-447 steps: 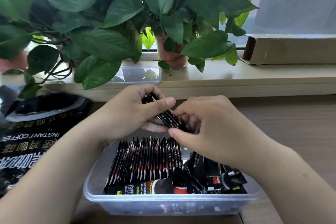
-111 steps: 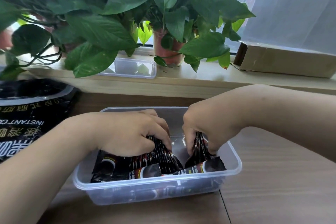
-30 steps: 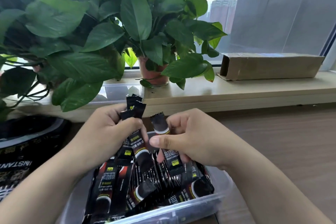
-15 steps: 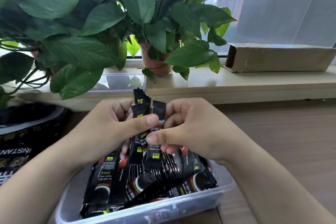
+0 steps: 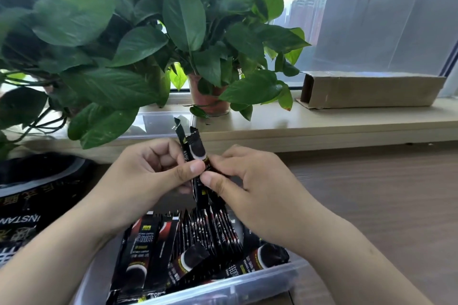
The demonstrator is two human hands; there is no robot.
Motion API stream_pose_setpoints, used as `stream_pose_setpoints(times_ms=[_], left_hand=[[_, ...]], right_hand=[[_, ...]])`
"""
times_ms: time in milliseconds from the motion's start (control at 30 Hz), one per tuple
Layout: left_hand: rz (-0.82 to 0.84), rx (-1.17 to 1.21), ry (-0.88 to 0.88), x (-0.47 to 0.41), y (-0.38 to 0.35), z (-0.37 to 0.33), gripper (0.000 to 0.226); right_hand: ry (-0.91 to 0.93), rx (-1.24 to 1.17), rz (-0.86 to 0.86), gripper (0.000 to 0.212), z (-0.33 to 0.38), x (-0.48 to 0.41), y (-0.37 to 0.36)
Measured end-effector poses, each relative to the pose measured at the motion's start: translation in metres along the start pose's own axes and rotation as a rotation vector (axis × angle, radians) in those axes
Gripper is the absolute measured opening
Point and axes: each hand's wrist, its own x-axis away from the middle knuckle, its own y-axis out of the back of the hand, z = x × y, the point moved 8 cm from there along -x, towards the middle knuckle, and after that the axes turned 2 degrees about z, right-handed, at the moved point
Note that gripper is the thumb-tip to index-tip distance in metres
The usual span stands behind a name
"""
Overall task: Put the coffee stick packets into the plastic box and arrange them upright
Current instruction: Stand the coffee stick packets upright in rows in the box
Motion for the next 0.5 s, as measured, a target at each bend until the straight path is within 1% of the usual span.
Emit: stream_pose_setpoints(times_ms=[67, 100, 133, 200, 300, 367, 433, 500], left_hand=[[-0.016, 0.024, -0.006, -0.001, 0.002, 0.002, 0.049], [-0.023, 0.047, 0.005, -0.001, 0.002, 0.002, 0.055], [-0.027, 0.070, 0.019, -0.001, 0.002, 0.004, 0.058], [-0.022, 0.110, 0.032, -0.001, 0.001, 0.005, 0.064], [-0.042, 0.113, 0.021, -0.001, 0.004, 0.003, 0.076], [-0.055, 0.099, 0.014, 0.000, 0.003, 0.002, 0.078], [-0.043, 0.099, 0.002, 0.000, 0.001, 0.000, 0.076], [-0.065, 0.061, -0.021, 0.000, 0.003, -0.001, 0.067]], right_hand=[[-0.003, 0.054, 0.038, 0.038, 0.004, 0.000, -0.005], [-0.017, 0.073, 0.077, 0.046, 0.005, 0.001, -0.008], [-0.033, 0.084, 0.120, 0.053, 0.006, 0.001, -0.012], [-0.045, 0.093, 0.181, 0.060, 0.007, 0.002, -0.017], [-0.059, 0.087, 0.213, 0.062, 0.009, 0.003, -0.019], [-0.069, 0.099, 0.221, 0.061, 0.008, 0.003, -0.021], [-0.077, 0.111, 0.208, 0.057, 0.005, 0.002, -0.021], [-0.071, 0.102, 0.166, 0.053, 0.002, 0.001, -0.018]])
